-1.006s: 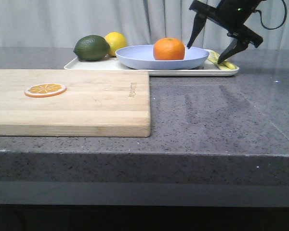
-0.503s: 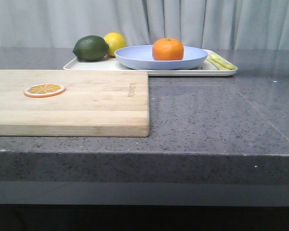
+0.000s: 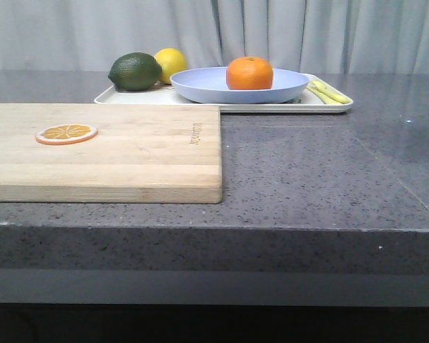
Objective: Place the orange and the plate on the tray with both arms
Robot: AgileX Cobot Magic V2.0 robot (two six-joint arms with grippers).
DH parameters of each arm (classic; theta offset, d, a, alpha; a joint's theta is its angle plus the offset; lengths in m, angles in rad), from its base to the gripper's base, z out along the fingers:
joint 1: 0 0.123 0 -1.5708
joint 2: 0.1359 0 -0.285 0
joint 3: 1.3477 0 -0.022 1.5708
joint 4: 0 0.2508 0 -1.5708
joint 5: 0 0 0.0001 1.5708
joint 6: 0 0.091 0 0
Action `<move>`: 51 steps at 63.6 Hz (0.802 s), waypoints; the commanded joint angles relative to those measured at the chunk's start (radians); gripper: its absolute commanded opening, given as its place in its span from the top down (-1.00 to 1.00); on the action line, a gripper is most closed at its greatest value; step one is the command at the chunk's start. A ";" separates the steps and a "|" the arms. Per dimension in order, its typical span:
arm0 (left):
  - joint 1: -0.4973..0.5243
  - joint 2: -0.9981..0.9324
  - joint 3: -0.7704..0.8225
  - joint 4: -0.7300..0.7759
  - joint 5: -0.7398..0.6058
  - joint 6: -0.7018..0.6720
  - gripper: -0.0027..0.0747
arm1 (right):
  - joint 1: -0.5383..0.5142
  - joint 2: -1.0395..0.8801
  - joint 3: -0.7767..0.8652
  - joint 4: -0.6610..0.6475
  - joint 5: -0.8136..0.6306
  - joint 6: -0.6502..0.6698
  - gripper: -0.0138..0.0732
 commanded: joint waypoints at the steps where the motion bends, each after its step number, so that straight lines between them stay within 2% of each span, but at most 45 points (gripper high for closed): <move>1: 0.001 -0.002 -0.026 -0.009 -0.073 -0.009 -0.67 | 0.000 -0.128 0.115 -0.012 -0.112 -0.010 -0.52; 14: 0.001 -0.002 -0.026 -0.009 -0.073 -0.009 -0.67 | 0.000 -0.406 0.464 -0.012 -0.269 -0.007 -0.52; 30: 0.001 -0.002 -0.026 -0.009 -0.073 -0.009 -0.67 | 0.000 -0.784 0.812 -0.005 -0.420 0.031 -0.52; 43: 0.001 -0.002 -0.026 -0.009 -0.073 -0.009 -0.67 | 0.000 -1.029 0.963 -0.005 -0.435 0.031 -0.52; 51: 0.001 -0.002 -0.026 -0.009 -0.073 -0.009 -0.67 | 0.000 -1.089 1.007 -0.009 -0.447 0.031 -0.52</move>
